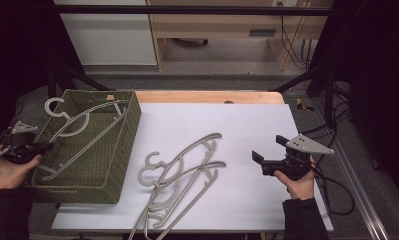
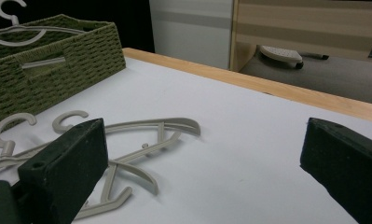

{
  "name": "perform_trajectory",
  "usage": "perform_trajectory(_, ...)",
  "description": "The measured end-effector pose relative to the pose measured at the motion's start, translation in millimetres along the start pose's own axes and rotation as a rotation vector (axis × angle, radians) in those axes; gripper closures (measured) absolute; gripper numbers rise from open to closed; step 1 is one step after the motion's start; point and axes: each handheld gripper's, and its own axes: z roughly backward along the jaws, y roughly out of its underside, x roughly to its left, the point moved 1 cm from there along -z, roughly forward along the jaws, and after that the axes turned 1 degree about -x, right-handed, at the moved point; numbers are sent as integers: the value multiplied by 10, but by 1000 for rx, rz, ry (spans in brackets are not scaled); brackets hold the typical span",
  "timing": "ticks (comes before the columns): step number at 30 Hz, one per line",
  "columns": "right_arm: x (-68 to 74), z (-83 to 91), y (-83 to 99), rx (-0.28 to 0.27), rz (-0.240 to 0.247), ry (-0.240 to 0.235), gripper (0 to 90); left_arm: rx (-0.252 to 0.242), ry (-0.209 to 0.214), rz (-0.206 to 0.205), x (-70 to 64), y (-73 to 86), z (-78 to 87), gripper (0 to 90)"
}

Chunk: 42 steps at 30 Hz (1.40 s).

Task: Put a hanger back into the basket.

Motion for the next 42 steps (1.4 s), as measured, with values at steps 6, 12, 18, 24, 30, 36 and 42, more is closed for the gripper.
perform_trajectory(6, 1, 1, 1, 1, 1, 0, 10, 79, -9, 0, -61, -31, -104, 804)
perform_trajectory(12, -4, 9, -2, -1, -2, 0, 10, 108, -6, 20, -60, -43, -107, 789)
perform_trajectory(18, 1, 8, -1, -1, -3, -2, 10, 43, -10, 68, -60, -88, 60, 745)
perform_trajectory(24, 0, 8, 0, -2, -6, -2, 10, -150, 63, 117, -296, -177, 348, 563)
perform_trajectory(30, 1, 9, 0, -4, -7, -3, 10, -346, 160, 110, -639, -245, 626, 347)
perform_trajectory(36, -12, 16, -1, -4, -4, -3, 10, -444, 245, 133, -956, -201, 709, 181)
perform_trajectory(42, 0, 17, 2, -6, -9, -7, 10, -474, 310, 111, -1251, -151, 719, 113)
